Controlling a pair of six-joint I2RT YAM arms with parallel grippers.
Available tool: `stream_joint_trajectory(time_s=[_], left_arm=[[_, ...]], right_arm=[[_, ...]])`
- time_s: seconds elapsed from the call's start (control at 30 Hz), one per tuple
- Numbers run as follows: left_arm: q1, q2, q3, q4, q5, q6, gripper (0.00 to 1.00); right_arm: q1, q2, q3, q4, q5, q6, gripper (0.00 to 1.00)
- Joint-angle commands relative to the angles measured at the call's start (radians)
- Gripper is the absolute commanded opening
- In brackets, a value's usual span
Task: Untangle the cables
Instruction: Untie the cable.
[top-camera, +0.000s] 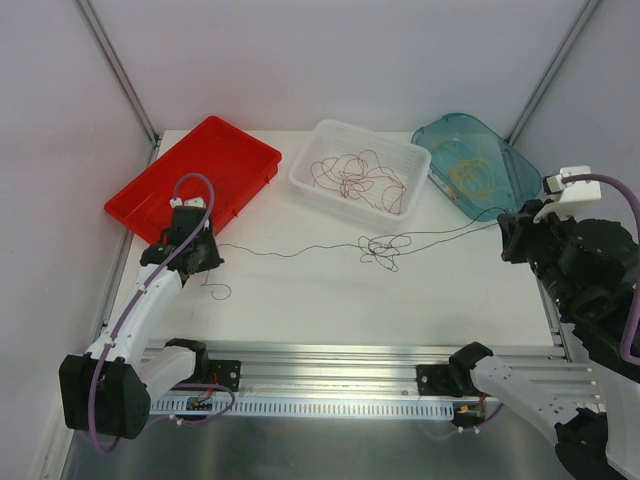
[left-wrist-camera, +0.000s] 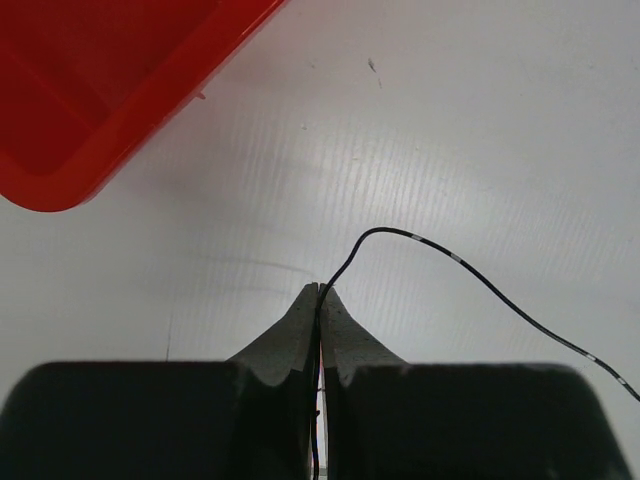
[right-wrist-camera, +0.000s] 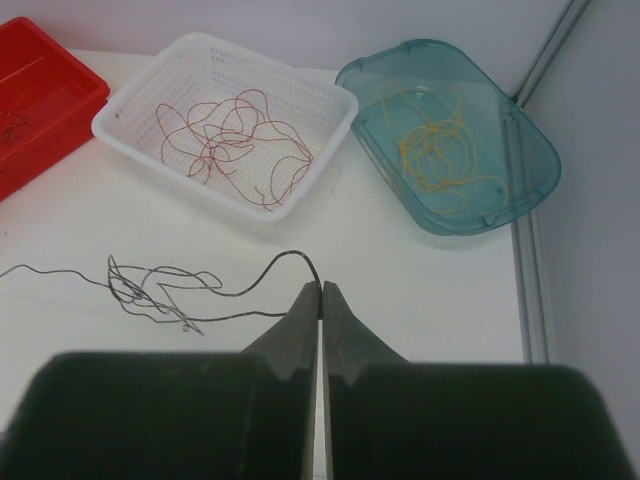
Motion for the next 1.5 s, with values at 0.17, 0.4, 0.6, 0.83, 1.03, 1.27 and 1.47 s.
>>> stream_joint_trajectory(time_s=[0.17, 0.4, 0.6, 0.83, 1.03, 1.27, 1.47], left_arm=[[0.050, 0.012, 0.007, -0.031, -0.100, -0.033, 0.00], [0.102, -0.015, 0.024, -0.038, -0.146, -0.019, 0.00], [0.262, -0.118, 0.076, -0.057, -0.083, -0.010, 0.00], [0.300, -0.207, 0.354, -0.090, -0.090, -0.026, 0.00], [0.303, -0.209, 0.562, -0.124, -0.182, -0.019, 0.00], [0.303, -0.223, 0.630, -0.144, -0.037, 0.019, 0.00], [0.294, -0.247, 0.367, -0.085, 0.493, -0.003, 0.00]], right_arm=[[-0.003, -0.059, 0.074, 0.046, 0.256, -0.050, 0.01], [-0.005, -0.136, -0.028, 0.110, 0.404, -0.065, 0.01], [-0.005, -0.110, -0.108, 0.037, 0.490, -0.061, 0.01], [-0.006, -0.090, -0.269, 0.023, 0.474, 0.028, 0.01], [-0.037, -0.027, -0.375, -0.014, 0.384, 0.132, 0.01], [-0.203, 0.087, -0.527, -0.006, 0.004, 0.209, 0.01], [-0.207, 0.125, -0.686, 0.158, -0.289, 0.241, 0.01]])
